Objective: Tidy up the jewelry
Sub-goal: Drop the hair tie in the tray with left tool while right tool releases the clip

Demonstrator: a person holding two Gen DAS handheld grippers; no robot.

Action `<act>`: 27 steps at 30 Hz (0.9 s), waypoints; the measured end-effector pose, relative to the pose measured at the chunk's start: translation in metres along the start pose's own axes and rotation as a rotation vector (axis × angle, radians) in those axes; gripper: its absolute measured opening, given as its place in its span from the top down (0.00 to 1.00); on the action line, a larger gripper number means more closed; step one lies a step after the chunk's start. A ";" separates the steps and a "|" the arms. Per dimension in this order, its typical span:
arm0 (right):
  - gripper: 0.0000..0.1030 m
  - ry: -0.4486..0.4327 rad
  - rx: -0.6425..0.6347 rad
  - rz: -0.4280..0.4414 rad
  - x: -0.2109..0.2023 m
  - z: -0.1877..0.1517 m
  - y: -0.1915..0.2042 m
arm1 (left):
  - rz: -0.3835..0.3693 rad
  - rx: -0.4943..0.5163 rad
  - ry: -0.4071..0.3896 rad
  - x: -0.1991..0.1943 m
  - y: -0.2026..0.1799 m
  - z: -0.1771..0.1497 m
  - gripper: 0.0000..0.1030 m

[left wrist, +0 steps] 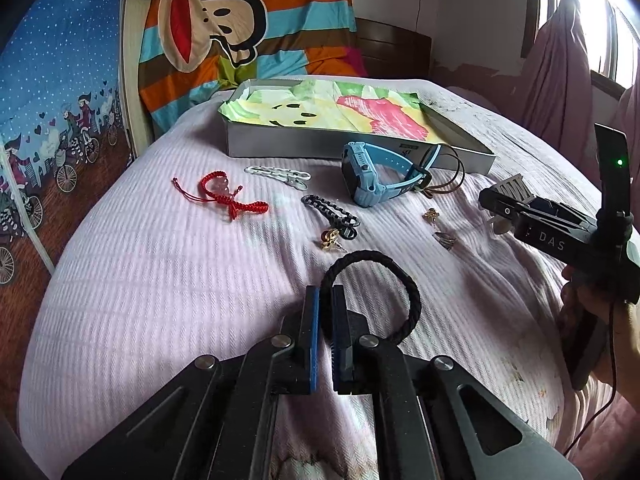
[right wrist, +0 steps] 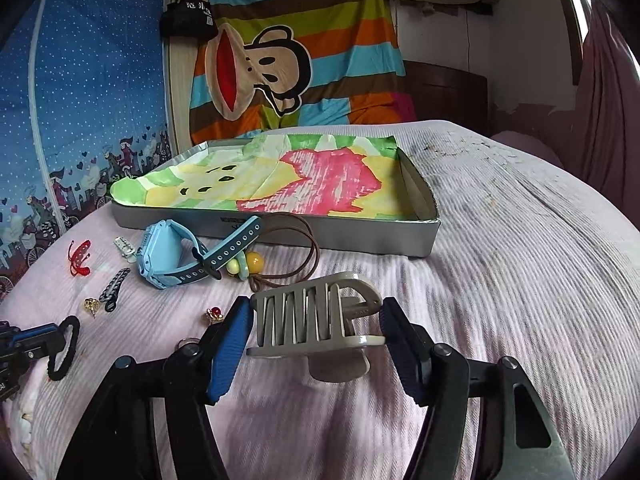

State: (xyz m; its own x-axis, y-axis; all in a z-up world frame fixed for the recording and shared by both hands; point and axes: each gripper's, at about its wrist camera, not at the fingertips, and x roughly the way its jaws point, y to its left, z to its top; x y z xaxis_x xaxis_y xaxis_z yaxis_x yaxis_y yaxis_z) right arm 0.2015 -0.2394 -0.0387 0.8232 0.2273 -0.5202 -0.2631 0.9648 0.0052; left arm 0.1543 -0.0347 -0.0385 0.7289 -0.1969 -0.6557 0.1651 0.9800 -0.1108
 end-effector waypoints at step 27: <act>0.39 -0.045 0.036 0.238 0.093 0.098 0.011 | 0.142 -0.037 -0.130 0.070 0.026 0.153 0.97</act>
State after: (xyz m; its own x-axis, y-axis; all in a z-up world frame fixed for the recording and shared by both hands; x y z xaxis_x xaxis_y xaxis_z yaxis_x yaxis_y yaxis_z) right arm 0.3246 -0.1941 -0.0037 0.7621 0.4536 -0.4620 -0.4347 0.8873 0.1541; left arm 0.3111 -0.0271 0.0268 0.8229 -0.0564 -0.5654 0.0321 0.9981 -0.0529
